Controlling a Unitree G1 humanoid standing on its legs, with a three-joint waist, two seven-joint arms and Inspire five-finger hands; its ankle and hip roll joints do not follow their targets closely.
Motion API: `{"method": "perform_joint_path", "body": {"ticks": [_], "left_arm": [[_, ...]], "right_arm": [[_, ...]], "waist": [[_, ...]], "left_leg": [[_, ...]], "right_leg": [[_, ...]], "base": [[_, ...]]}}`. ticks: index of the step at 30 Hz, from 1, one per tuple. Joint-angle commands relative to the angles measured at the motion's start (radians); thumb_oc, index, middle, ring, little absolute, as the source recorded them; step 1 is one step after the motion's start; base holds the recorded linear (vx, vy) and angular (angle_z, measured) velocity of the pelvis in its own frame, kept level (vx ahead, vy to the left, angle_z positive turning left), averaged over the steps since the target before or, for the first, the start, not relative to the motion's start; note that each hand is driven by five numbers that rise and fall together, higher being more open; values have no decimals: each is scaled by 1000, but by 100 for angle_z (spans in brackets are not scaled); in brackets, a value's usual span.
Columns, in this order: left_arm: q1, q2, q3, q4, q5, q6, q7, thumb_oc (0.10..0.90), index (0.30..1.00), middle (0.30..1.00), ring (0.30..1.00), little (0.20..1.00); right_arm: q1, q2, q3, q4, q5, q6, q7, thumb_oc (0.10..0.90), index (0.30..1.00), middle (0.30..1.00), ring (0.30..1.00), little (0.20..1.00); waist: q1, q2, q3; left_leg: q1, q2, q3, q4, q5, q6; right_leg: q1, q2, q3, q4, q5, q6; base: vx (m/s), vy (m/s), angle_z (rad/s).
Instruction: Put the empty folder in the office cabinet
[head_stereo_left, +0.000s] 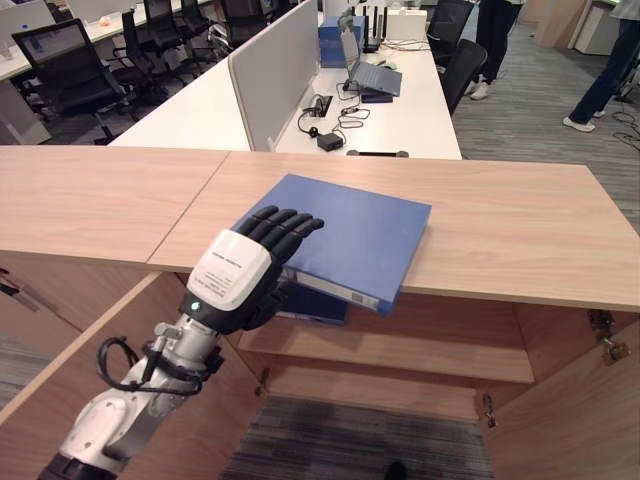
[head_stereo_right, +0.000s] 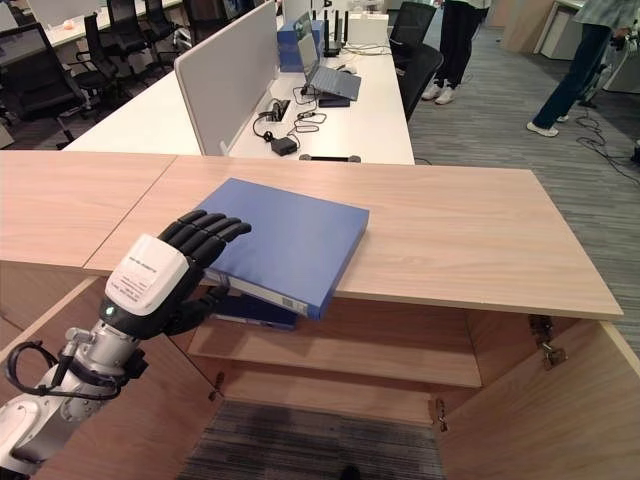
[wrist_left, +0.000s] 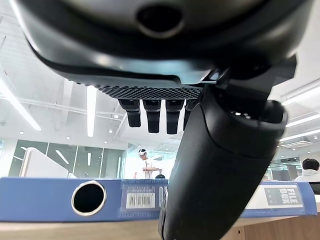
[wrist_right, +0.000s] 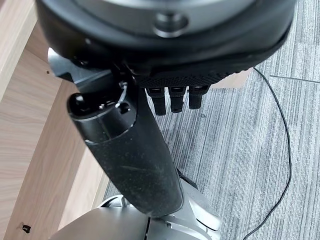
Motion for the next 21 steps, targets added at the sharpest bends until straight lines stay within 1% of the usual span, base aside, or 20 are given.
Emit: {"method": "perform_joint_path", "body": {"ticks": [1,12,21], "left_arm": [[-88,36,24,-78,-73,-21,24,800,900,900,900,900],[-134,40,-28,-49,-59,-16,10,800,900,900,900,900],[-175,51,-63,-41,-40,-18,-10,800,900,900,900,900]], "right_arm": [[-41,-11,5,18,34,-20,-9,800,900,900,900,900],[-44,-11,5,20,38,-17,-9,800,900,900,900,900],[-40,-13,0,21,36,-16,-8,800,900,900,900,900]], "waist": [[1,-7,8],[-5,-11,6],[-15,-9,5]], "left_leg": [[11,39,71,-3,-29,-53],[11,39,76,-3,-31,-52],[14,36,82,-3,-32,-50]], "right_leg": [[128,-50,15,-1,-137,131],[126,-53,16,-1,-133,133],[126,-57,17,-1,-128,134]], "base": [[0,0,0],[0,0,0],[0,0,0]]}}
